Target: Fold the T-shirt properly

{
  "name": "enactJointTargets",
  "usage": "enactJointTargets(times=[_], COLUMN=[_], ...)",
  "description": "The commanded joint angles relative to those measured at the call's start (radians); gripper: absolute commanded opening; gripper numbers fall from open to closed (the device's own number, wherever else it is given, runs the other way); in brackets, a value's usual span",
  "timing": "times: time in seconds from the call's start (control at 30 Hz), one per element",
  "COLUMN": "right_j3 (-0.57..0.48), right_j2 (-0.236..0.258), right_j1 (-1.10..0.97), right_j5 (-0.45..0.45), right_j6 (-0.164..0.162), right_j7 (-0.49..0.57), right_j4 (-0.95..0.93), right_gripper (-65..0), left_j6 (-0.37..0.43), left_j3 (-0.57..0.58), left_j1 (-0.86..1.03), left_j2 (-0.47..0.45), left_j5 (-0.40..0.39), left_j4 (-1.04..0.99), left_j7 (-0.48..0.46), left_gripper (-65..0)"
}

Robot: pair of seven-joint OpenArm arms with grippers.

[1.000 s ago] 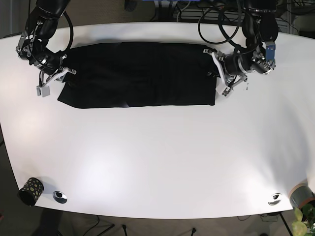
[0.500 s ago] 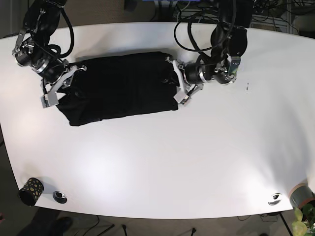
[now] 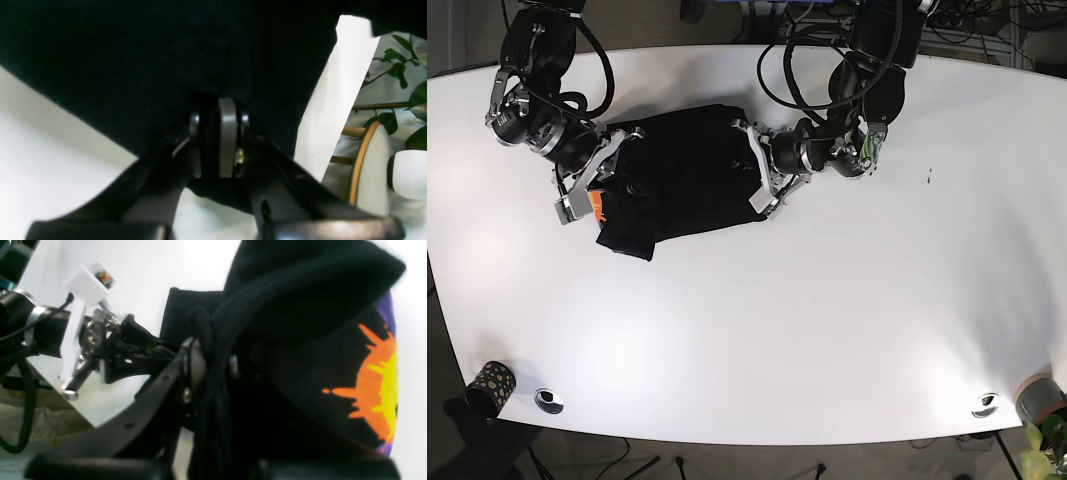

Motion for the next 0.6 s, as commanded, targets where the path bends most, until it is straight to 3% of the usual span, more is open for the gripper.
enactJointTargets(times=[0.0,0.2,0.33,0.57], right_j3=[-0.04,-0.055,-0.055,-0.143], right_j2=[-0.002,-0.031,-0.035,-0.035], right_j1=[0.006,0.032,0.039,0.077], right_j5=[0.016,-0.021,-0.052,-0.058], right_j6=[0.024,0.027,0.033,0.025], right_j7=[0.014,0.014,0.014,0.016], right_j4=[0.014,-0.016,-0.023,-0.044], right_gripper=[-65.0,-65.0,-52.3,-49.9], left_j6=[0.011,0.009,0.009,0.009], left_j3=[0.002,0.004,0.001,0.001], left_j1=[-0.006,0.0,-0.001,0.002], left_j2=[0.002,0.002,0.0,0.0], left_j5=[0.032,0.031,0.028,0.028], left_j4=[0.004,0.009,0.004,0.004], left_j7=[0.028,0.028,0.023,-0.004], left_gripper=[-58.7,-58.7,-58.7,-58.7])
